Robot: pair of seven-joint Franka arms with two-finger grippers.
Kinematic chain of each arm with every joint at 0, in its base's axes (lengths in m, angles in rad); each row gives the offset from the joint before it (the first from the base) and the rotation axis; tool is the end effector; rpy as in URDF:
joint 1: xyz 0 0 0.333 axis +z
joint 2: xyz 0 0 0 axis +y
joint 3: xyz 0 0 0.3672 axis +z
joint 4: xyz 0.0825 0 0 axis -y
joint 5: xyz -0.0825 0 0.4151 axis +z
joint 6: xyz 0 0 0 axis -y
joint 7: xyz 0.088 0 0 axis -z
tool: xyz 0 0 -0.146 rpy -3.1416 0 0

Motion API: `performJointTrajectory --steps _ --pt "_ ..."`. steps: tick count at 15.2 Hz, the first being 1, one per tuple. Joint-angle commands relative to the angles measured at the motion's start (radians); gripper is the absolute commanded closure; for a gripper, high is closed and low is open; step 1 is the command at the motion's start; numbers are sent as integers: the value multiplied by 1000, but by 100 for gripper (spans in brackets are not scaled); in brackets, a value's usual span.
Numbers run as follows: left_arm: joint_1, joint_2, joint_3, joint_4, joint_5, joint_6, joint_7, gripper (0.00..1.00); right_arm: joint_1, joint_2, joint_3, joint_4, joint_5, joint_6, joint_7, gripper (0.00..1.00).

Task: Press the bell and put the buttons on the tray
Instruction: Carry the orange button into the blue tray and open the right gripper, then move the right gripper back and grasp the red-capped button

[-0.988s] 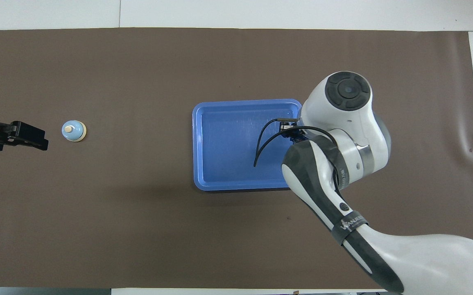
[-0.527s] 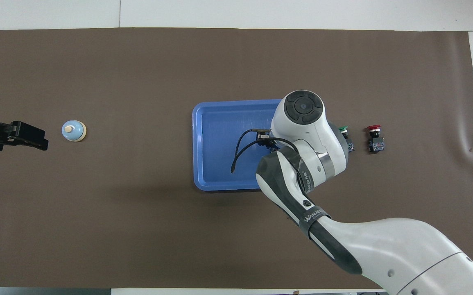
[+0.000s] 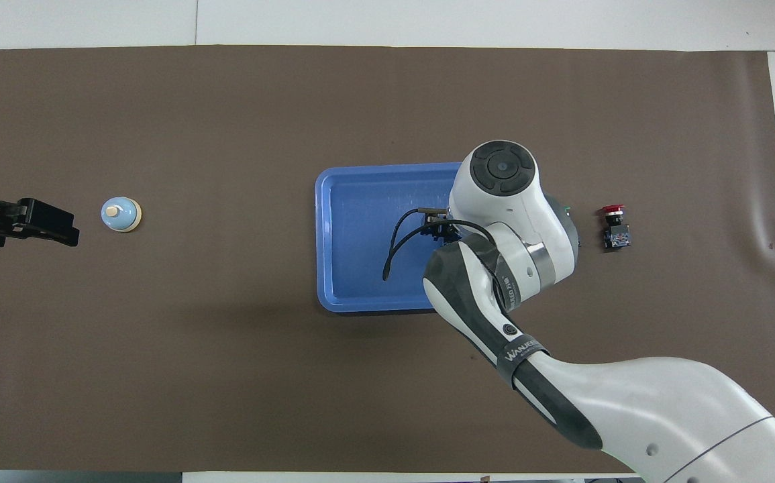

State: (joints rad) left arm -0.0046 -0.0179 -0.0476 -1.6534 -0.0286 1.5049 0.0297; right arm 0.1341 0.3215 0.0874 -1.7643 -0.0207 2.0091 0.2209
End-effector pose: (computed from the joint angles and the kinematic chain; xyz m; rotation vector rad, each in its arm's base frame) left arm 0.5627 -0.0340 0.6009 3.1060 -0.1272 -0.2038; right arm 0.6576 0.1419 0.3711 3.1319 0.0105 -0.1185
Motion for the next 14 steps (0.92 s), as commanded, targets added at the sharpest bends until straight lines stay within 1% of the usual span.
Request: performJointTrajectory --steps 1,3,5,9,13,14 --pt "5 -19 -1 -11 7 8 -10 0 -123 -22 12 -49 2 9 -159 0" --pt "5 -19 -1 -11 7 6 -10 0 -186 -41 12 -105 2 25 -285 0" --pt "5 -19 -1 -11 7 6 -10 0 -241 -55 12 -154 2 63 -345 0" --pt "5 -19 -1 -11 7 6 -10 0 -263 -90 12 -282 2 186 -403 0" --pt "5 -19 -1 -11 7 8 -10 0 -290 -90 12 -323 2 256 -423 0" --pt "5 -19 -1 -11 7 6 -10 0 -292 -88 12 -331 2 270 -423 12"
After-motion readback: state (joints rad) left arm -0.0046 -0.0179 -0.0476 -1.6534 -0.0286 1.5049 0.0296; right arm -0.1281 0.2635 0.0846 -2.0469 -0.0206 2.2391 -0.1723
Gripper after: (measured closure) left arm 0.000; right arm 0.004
